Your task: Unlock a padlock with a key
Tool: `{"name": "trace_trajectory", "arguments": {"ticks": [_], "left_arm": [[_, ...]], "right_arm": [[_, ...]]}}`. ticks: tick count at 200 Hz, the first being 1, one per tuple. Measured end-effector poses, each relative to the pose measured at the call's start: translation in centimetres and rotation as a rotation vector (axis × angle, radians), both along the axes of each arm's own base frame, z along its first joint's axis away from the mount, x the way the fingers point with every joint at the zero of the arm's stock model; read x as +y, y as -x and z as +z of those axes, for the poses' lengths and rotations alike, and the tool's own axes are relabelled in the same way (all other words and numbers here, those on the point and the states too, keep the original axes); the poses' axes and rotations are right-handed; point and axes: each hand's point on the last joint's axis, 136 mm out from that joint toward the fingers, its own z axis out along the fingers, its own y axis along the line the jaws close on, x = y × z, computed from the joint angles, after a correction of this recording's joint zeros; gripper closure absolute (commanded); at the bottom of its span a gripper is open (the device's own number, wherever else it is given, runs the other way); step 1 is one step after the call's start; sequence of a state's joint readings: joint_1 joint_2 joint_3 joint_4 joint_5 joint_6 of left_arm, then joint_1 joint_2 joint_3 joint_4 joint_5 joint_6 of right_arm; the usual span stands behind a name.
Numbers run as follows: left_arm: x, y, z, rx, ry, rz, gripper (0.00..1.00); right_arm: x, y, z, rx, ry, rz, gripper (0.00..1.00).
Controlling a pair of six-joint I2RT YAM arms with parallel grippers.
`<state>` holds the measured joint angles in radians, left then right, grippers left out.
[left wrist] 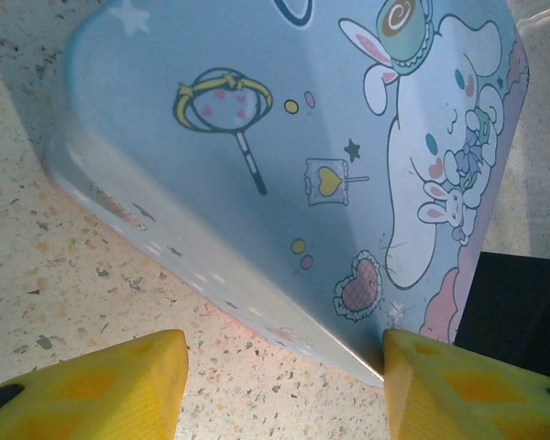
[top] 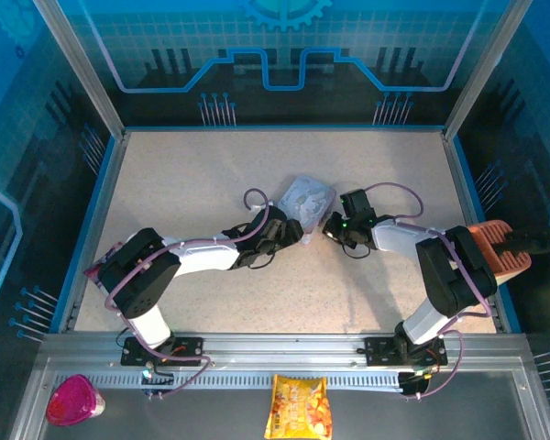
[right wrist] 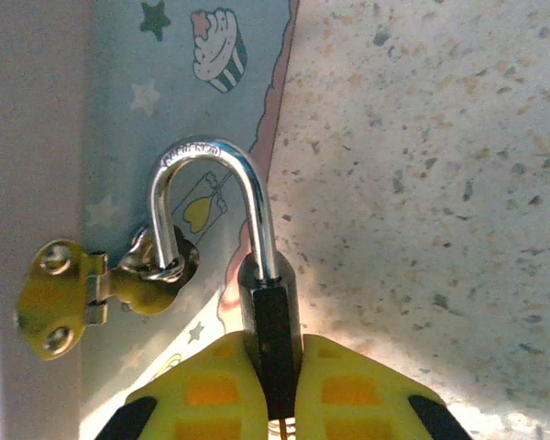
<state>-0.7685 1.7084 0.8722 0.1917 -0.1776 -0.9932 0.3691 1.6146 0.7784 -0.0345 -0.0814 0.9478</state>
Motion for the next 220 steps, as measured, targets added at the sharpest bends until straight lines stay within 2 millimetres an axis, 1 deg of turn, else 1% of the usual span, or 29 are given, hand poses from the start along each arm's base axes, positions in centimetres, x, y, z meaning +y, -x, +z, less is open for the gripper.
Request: {"name": "trace_trajectory", "arguments": {"ticks": [32, 62, 104, 122, 136, 174, 191, 206, 220], "left_arm": [[0.1, 0.0, 0.0, -0.003, 0.002, 0.002, 0.43], [0.1, 0.0, 0.0, -0.004, 0.002, 0.002, 0.43], [0.1, 0.0, 0.0, -0.004, 0.002, 0.002, 0.43], [0.1, -0.1, -0.1, -0.005, 0.004, 0.004, 0.43], [0.1, -0.1, -0.1, -0.007, 0.006, 0.005, 0.43], [0.3, -0.1, 0.0, -0.010, -0.004, 0.000, 0.40], [0.9, 0.1, 0.1, -0.013, -0.035, -0.017, 0.38], [1.6, 0.5, 0.3, -0.015, -0.076, -0.038, 0.37], [2.4, 1.0, 0.5, -0.017, -0.131, -0.065, 0.34]], "right_arm": [[0.6, -0.7, 0.6, -0.025, -0.067, -0.034, 1.00], [0.7, -1.7, 1.5, -0.056, -0.116, -0.068, 1.00], [0.5, -1.7, 1.3, -0.050, -0.106, -0.075, 1.00], [-0.5, -1.2, 0.8, -0.035, -0.053, -0.080, 1.00], [-1.5, -0.9, 0.9, -0.032, -0.011, -0.086, 1.00], [-3.9, -0.9, 2.3, -0.066, 0.045, -0.099, 1.00], [-4.8, -0.7, 2.6, -0.076, 0.046, -0.092, 1.00], [-5.7, 0.1, 2.5, -0.065, 0.072, -0.067, 1.00], [-5.9, 1.0, 2.5, -0.051, 0.097, -0.030, 1.00]]}}
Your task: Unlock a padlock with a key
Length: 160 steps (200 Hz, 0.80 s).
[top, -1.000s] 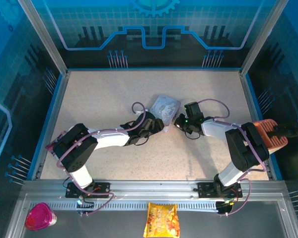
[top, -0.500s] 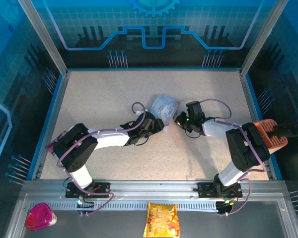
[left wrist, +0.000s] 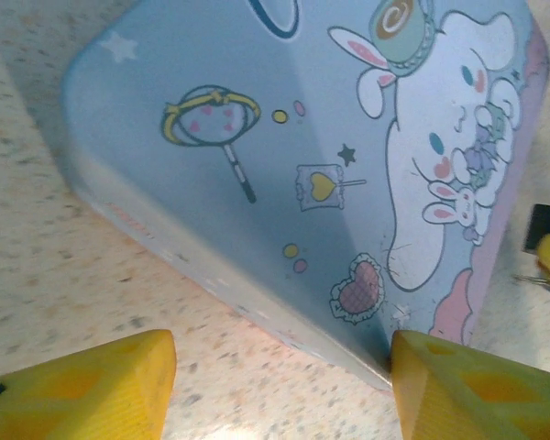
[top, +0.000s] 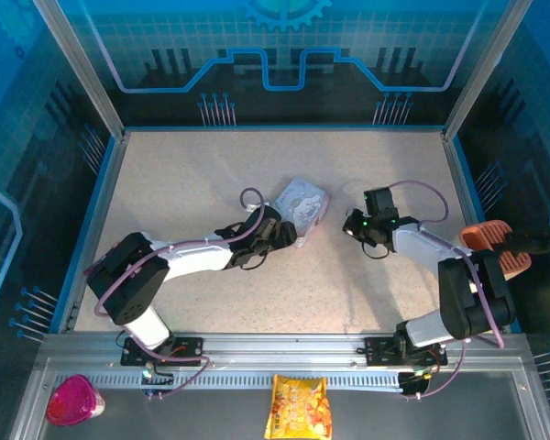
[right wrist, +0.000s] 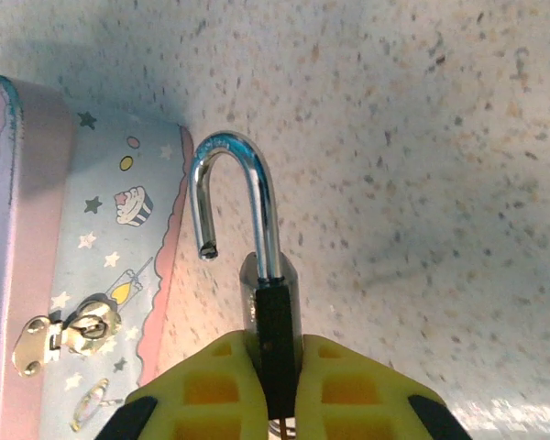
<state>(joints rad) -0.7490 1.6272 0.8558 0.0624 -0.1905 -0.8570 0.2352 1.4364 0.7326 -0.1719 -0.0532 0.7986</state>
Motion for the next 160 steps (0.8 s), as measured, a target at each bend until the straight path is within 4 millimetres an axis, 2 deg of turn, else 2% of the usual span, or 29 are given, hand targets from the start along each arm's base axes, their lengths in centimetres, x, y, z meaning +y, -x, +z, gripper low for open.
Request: {"name": "trace_trajectory", "arguments": {"ticks": [35, 82, 102, 129, 160], "left_arm": [[2.3, 1.6, 0.5, -0.002, -0.148, -0.067, 0.32], [4.7, 3.3, 2.0, -0.038, -0.327, -0.171, 0.30], [4.3, 3.7, 3.2, -0.075, -0.378, -0.240, 0.29], [3.0, 4.0, 4.7, -0.125, -0.434, -0.339, 0.27], [0.6, 4.0, 5.9, -0.174, -0.499, -0.447, 0.27]], "right_arm": [[-0.3, 2.4, -0.1, 0.024, 0.046, 0.084, 0.98], [-0.9, 6.4, -2.9, 0.127, 0.071, 0.136, 0.95], [-1.1, 7.4, -3.4, 0.147, 0.077, 0.145, 0.92], [-1.2, 7.7, -3.4, 0.144, 0.078, 0.150, 0.88], [-1.4, 8.5, -3.9, 0.152, 0.079, 0.149, 0.87]]}}
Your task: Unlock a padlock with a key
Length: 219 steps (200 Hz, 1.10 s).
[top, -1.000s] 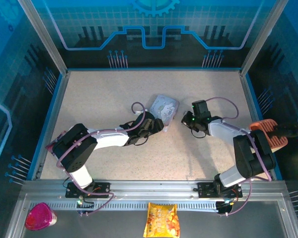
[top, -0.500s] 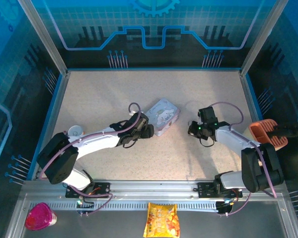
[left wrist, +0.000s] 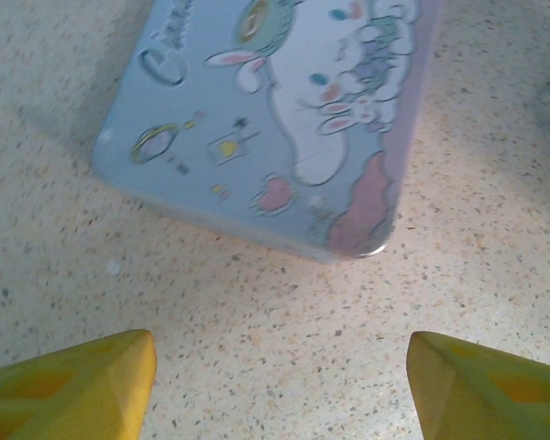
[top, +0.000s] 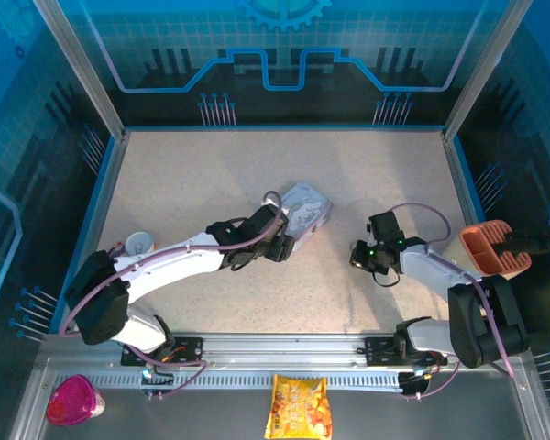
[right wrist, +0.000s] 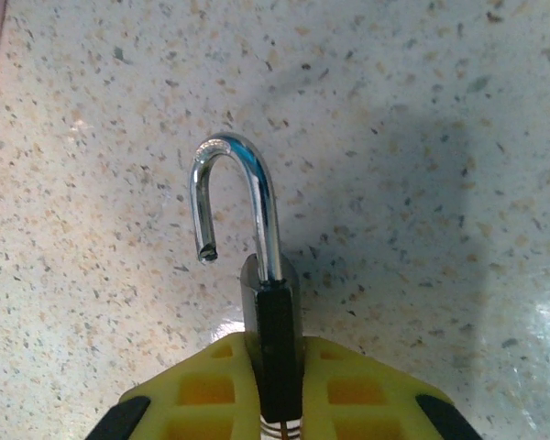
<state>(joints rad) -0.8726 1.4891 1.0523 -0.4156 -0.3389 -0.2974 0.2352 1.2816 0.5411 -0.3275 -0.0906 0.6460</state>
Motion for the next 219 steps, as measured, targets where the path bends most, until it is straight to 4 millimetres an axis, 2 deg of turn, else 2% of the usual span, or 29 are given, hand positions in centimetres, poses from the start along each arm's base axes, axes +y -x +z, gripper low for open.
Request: {"name": "trace_trajectory", "arguments": {"ticks": [23, 54, 80, 106, 121, 143, 150, 169, 173, 176, 179, 219], "left_arm": [[-1.2, -0.1, -0.2, -0.008, -0.051, -0.051, 0.26], [-1.7, -0.7, -0.7, -0.002, -0.113, -0.067, 0.26], [-1.8, -1.3, -0.9, -0.010, -0.148, -0.057, 0.24], [-1.1, -1.2, -0.6, -0.029, -0.140, -0.029, 0.17], [0.4, -0.6, -0.2, -0.054, -0.136, 0.001, 0.14], [3.4, 0.6, 1.1, -0.118, -0.102, 0.054, 0.11], [4.4, 1.0, 1.7, -0.147, -0.079, 0.078, 0.01], [7.0, 1.7, 3.2, -0.220, -0.023, 0.135, 0.01], [7.5, 1.8, 3.5, -0.235, -0.012, 0.148, 0.01], [7.8, 1.9, 3.7, -0.246, -0.003, 0.157, 0.01], [8.2, 2.0, 3.8, -0.255, 0.004, 0.165, 0.01], [12.0, 3.0, 5.9, -0.409, 0.083, 0.250, 0.01]], "right_arm": [[0.0, 0.1, 0.1, -0.007, -0.001, 0.000, 0.83], [0.0, -0.2, 0.7, -0.035, -0.006, 0.006, 0.66], [0.0, -0.3, 1.7, -0.073, -0.005, 0.021, 0.57], [-0.2, -0.1, 3.5, -0.121, 0.010, 0.045, 0.53], [-0.2, -0.2, 5.2, -0.176, 0.020, 0.062, 0.50], [0.2, -0.2, 8.2, -0.290, 0.018, 0.102, 0.41], [0.4, -0.1, 9.2, -0.332, 0.017, 0.123, 0.39], [0.9, 0.3, 11.7, -0.441, 0.016, 0.166, 0.34], [1.0, 0.4, 12.2, -0.465, 0.018, 0.175, 0.26], [1.0, 0.4, 12.6, -0.480, 0.016, 0.177, 0.05], [1.0, 0.5, 12.9, -0.497, 0.021, 0.187, 0.00], [1.3, 0.7, 16.3, -0.699, 0.027, 0.242, 0.00]]}}
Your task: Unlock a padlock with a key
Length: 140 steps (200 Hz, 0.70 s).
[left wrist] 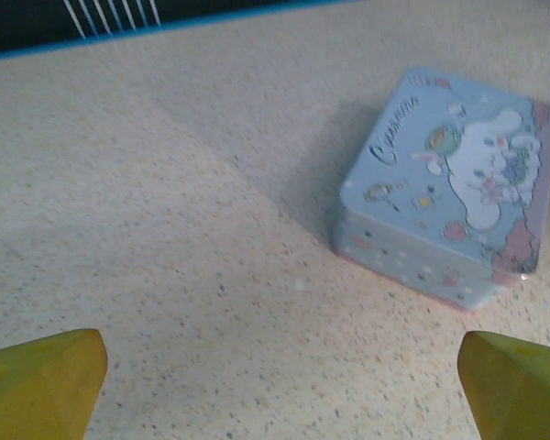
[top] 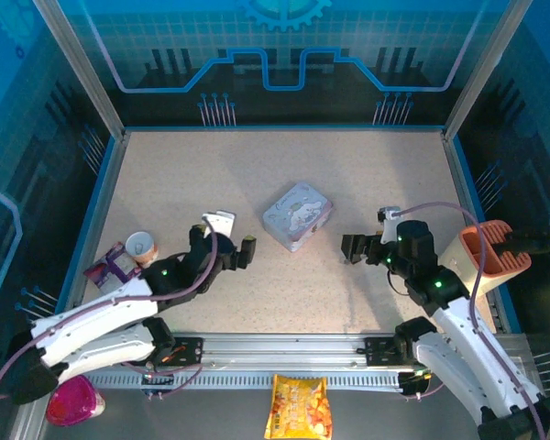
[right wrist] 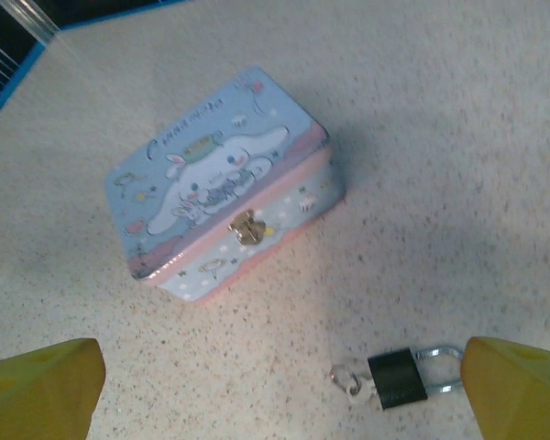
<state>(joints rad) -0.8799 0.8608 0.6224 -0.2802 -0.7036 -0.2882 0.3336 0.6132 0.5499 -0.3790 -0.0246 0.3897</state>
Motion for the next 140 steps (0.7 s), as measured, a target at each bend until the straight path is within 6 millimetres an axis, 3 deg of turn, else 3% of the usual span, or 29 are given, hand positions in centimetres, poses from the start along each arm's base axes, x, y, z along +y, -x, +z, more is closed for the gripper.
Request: {"name": "trace_trajectory", "arguments": {"ticks": [26, 49, 101, 140], "left_arm": [[2.5, -0.1, 1.0, -0.146, -0.012, 0.066, 0.01], [4.3, -1.1, 1.2, -0.257, -0.091, 0.132, 0.01], [11.5, -4.2, -3.9, -0.259, -0.266, 0.315, 0.01], [14.2, -6.4, -6.4, -0.229, -0.184, 0.349, 0.01]], "right_arm": [[0.0, 0.0, 0.6, -0.161, 0.036, 0.045, 0.00], [-0.8, -0.3, -0.6, -0.299, 0.106, 0.033, 0.00], [-4.2, -4.4, -4.7, -0.293, 0.332, -0.108, 0.00], [-5.7, -7.0, -8.1, -0.263, 0.406, -0.157, 0.00]]}}
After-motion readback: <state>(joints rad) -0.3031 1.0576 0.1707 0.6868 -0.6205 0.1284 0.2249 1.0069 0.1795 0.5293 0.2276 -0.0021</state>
